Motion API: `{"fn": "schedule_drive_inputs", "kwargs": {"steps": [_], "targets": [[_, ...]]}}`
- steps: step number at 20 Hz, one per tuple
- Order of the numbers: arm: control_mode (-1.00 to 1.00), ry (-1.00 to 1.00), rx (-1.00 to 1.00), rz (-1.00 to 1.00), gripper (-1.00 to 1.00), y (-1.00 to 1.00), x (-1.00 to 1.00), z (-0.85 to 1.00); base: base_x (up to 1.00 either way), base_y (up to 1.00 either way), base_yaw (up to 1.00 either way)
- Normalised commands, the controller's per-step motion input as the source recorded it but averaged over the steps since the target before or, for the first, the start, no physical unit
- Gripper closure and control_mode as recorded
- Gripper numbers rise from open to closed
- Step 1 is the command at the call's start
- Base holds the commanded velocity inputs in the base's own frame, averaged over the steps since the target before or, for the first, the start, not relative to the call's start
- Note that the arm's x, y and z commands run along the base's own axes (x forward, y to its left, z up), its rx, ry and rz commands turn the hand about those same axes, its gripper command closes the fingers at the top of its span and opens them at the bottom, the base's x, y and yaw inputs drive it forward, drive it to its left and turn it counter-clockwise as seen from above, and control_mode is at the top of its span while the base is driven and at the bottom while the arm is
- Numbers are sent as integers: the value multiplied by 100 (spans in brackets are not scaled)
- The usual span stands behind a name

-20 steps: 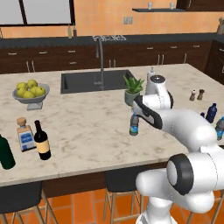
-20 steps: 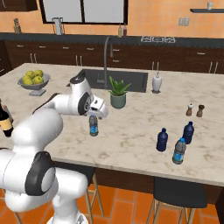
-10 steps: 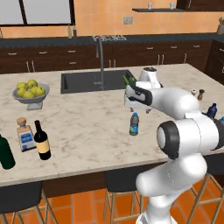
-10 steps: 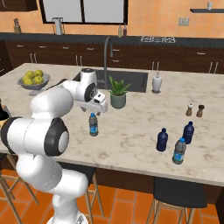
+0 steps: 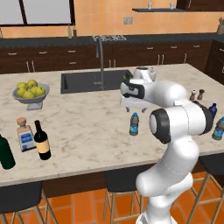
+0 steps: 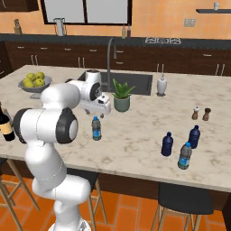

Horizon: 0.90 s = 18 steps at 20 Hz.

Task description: Move the plastic bottles in the middle to the plastics group, and the glass bottles in the middle to the glass group.

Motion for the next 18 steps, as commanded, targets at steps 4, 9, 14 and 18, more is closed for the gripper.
{"fn": "schedule_drive_inputs", "kwargs": {"steps": [4,9,14,18], "targets": [[-100,0,0,0,-100,-3,-9,-35,0,0,0],[-100,-2,0,0,-100,0,-12,-17,0,0,0],[-100,-6,-2,0,-100,0,11,-23,0,0,0],[-100,0,-1,0,-100,0,2,-23,0,0,0]]}}
